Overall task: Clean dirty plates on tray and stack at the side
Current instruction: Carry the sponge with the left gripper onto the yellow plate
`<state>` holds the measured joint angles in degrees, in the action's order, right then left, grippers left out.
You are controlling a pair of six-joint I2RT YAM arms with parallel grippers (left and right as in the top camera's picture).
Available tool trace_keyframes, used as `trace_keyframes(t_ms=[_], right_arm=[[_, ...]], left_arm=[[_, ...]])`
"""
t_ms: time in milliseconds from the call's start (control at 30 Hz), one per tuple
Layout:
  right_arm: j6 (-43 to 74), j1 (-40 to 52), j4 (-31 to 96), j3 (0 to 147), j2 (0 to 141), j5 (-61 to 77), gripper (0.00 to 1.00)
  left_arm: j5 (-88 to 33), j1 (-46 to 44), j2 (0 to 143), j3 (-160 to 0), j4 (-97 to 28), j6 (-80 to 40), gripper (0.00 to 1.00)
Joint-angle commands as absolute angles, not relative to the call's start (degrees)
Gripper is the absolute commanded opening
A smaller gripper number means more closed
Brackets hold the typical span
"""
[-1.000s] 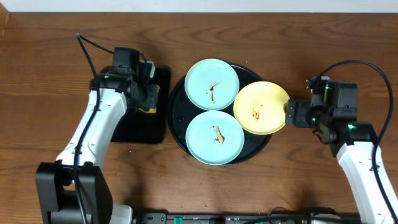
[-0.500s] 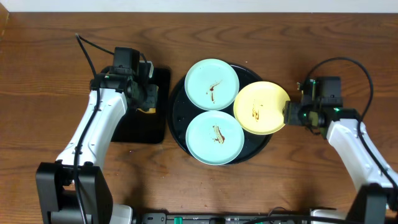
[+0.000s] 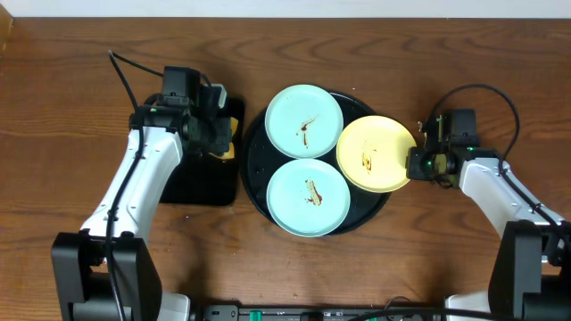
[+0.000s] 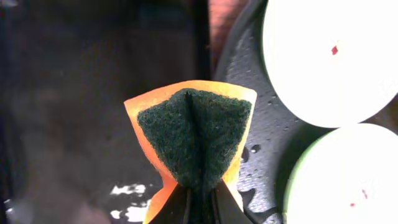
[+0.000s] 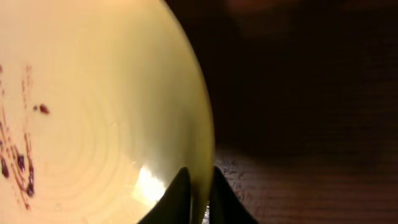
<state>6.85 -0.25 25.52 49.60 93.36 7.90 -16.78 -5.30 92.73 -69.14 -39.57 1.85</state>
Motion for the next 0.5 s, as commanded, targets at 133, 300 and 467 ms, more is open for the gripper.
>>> trace_keyframes(t_ms=[133,300,467], right_arm=[[7.77,-0.3,25.65,50.63,93.65,9.74,0.01],[7.92,-0.3,26.46,50.63,93.17,9.69,0.01],[9.87,-0.3,26.79,50.63,91.46,9.74,0.01]], left_arm=[[-23.83,-9.54,92.25,-70.48,-35.24,1.19,0.07],[-23.86,-13.89,92.25,-70.54,-32.27,-2.76,0.07],[-24.12,-20.14,92.25,-70.65,-28.08,-6.35,0.07]])
